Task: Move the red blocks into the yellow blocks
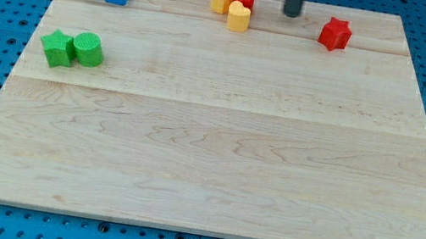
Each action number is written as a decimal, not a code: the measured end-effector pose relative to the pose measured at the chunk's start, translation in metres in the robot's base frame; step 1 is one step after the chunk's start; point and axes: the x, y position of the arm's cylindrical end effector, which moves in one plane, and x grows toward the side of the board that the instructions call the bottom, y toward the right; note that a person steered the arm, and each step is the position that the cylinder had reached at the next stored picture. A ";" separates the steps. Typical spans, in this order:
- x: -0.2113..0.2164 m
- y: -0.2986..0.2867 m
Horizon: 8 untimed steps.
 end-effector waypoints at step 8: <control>0.046 0.001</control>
